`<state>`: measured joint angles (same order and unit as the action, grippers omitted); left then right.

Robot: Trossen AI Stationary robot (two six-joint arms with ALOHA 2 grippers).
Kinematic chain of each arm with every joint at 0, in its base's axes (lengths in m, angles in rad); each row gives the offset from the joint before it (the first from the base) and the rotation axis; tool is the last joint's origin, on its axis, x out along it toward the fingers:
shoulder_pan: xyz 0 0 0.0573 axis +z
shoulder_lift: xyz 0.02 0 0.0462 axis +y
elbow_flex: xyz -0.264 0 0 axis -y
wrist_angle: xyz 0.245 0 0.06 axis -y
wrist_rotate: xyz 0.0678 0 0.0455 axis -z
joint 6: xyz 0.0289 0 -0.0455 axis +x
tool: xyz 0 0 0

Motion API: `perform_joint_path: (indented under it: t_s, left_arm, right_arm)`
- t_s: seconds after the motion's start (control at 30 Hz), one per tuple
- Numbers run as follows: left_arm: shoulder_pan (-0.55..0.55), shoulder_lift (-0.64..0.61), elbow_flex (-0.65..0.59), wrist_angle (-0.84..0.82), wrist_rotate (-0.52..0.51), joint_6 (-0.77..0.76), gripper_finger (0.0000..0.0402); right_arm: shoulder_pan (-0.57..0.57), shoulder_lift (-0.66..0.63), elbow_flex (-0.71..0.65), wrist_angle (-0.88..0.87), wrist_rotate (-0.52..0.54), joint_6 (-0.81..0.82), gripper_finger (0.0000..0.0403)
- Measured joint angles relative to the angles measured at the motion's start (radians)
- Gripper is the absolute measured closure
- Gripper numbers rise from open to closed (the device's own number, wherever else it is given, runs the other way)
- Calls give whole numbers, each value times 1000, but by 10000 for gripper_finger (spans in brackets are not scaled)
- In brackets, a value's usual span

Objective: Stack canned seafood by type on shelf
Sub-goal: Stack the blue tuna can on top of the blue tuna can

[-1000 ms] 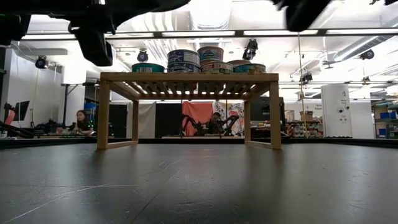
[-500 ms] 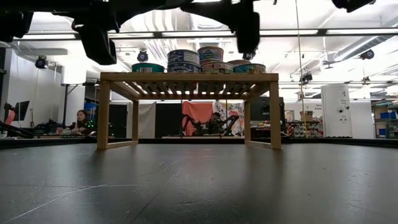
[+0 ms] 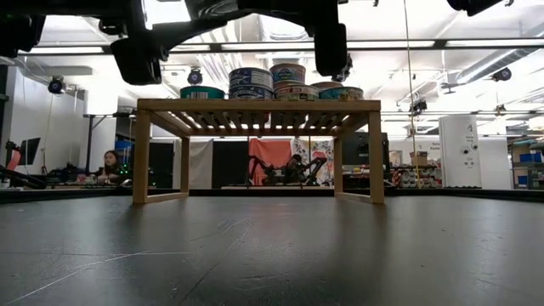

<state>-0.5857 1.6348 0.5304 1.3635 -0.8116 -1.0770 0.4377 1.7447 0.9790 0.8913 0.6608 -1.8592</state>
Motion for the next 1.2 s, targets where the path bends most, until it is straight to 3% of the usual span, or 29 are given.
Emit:
perform_joint_path:
  t_s: [0.17, 0.33, 0.53, 0.77, 0.87, 0.97, 1.2]
  left_arm:
    - [0, -1, 0, 43, 18, 117, 9]
    - [2, -1, -1, 81, 29, 219, 20]
    - [1, -2, -2, 88, 44, 373, 23]
    - [-1, -4, -3, 88, 44, 817, 22]
    - [-1, -4, -3, 87, 44, 945, 22]
    - [-1, -4, -3, 87, 43, 1015, 22]
    - [-2, -4, -3, 86, 29, 1151, 22]
  right_arm:
    - [0, -1, 3, 4, 48, 0, 266]
    - [0, -15, 10, 8, 67, 0, 266]
    - [-11, -98, 12, 13, 173, 0, 266]
    - [-77, -207, 33, -48, 171, 122, 266]
    - [-125, -237, 92, -222, 167, 279, 266]
    - [-179, -239, 195, -504, 132, 471, 266]
    - [-334, -215, 480, -1113, -56, 868, 266]
